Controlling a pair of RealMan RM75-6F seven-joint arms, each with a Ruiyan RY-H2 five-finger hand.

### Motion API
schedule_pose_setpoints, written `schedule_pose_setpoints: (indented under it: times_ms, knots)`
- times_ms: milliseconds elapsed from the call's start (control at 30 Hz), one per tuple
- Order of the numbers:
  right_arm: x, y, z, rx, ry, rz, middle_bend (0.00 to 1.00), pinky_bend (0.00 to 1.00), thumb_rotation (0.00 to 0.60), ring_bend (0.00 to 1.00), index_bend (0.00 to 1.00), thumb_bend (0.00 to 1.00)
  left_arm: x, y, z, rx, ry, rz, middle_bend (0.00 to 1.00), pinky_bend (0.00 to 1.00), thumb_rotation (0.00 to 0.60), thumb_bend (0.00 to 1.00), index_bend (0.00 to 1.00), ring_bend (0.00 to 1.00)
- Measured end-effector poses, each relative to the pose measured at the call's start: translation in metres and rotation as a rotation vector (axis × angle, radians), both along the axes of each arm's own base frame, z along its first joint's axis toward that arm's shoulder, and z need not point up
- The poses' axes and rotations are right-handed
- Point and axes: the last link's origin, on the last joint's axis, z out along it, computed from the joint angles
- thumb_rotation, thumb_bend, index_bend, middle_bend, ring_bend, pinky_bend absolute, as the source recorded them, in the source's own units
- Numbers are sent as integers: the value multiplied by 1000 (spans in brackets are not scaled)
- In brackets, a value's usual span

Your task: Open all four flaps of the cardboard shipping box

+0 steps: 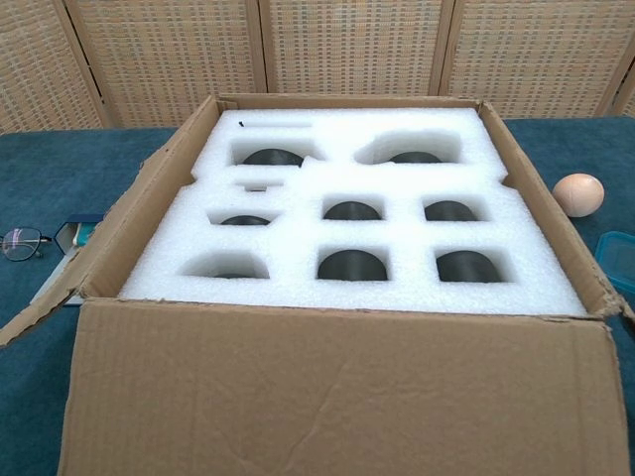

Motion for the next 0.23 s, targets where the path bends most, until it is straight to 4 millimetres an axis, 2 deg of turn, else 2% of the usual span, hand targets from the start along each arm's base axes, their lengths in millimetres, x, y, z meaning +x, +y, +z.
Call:
schedule_pose_setpoints:
  times_ms: [233]
  knots:
    - [-1, 1, -1, -2, -3, 0, 114, 0, 600, 0, 128, 620, -3, -10, 1, 12, 22, 6, 0, 0, 423, 155, 328, 0]
